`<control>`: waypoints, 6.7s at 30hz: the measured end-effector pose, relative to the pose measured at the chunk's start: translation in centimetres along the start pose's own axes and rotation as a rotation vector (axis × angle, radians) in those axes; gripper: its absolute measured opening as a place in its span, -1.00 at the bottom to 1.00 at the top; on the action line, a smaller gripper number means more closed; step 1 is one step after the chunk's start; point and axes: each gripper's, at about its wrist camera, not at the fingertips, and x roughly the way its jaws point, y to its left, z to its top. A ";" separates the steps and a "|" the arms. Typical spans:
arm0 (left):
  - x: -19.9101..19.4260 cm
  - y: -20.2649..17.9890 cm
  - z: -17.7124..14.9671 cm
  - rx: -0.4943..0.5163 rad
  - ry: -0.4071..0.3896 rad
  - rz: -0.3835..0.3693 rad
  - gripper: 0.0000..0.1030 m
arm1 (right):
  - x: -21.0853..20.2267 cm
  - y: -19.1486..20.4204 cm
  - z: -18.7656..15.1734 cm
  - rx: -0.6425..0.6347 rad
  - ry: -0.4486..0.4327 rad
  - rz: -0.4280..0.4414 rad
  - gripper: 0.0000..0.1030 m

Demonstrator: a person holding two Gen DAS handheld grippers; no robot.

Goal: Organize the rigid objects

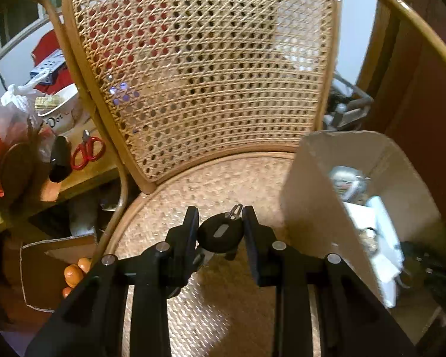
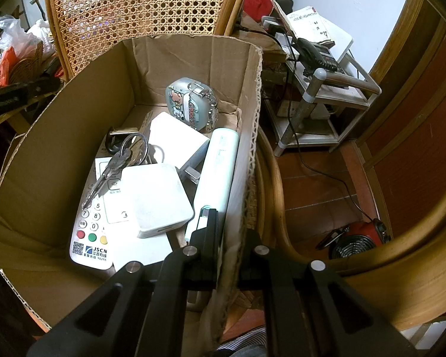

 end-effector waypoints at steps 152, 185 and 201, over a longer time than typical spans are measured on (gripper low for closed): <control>-16.2 -7.1 -7.3 0.022 -0.274 0.101 1.00 | -8.5 2.8 -2.0 0.002 -0.271 -0.017 0.36; -25.3 -6.3 -16.9 -0.081 -0.436 0.179 1.00 | -20.6 8.2 -12.9 0.033 -0.639 0.058 0.36; -26.5 -8.2 -18.8 -0.089 -0.475 0.195 1.00 | -23.1 8.5 -16.9 0.071 -0.744 0.035 0.51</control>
